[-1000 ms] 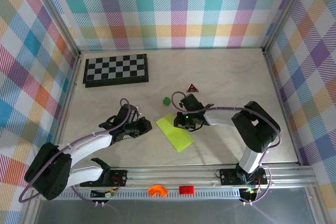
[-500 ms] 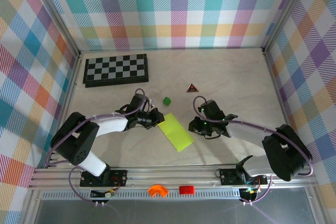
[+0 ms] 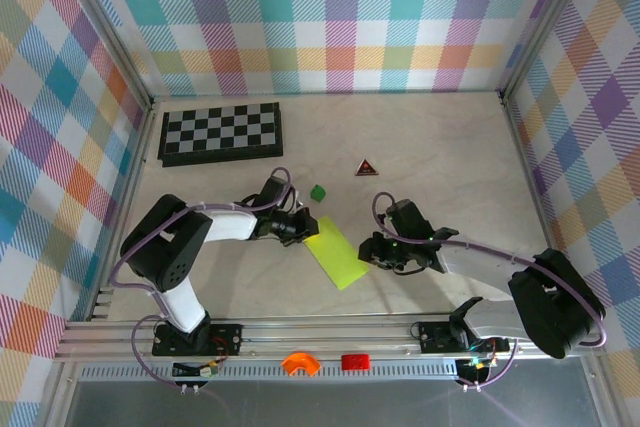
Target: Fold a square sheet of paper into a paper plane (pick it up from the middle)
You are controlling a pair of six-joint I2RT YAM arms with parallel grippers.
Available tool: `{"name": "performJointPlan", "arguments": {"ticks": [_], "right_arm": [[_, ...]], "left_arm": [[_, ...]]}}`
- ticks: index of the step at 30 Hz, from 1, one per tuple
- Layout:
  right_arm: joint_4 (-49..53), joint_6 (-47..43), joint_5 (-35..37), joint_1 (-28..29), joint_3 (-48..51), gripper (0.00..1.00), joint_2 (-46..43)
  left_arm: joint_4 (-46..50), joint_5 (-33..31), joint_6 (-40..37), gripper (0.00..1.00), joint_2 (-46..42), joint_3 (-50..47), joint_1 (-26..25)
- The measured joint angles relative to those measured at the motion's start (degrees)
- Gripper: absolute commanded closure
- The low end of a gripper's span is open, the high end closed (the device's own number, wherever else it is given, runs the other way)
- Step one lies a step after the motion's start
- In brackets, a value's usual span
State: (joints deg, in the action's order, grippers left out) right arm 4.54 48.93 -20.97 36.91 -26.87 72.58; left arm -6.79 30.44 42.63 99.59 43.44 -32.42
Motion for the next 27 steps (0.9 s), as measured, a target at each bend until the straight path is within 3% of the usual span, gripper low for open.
{"name": "performJointPlan", "arguments": {"ticks": [19,27], "right_arm": [[-1.7,0.2,-1.0,6.0,-2.5,0.83,8.3],[-0.7,0.6,2.5,6.2,-2.5,0.83,5.4]], "left_arm": [[5.4,1.2,-6.7,0.92,4.2,6.3,-2.5],[7.5,-1.7,-6.0,0.92,-1.7,6.3,-3.2]]}}
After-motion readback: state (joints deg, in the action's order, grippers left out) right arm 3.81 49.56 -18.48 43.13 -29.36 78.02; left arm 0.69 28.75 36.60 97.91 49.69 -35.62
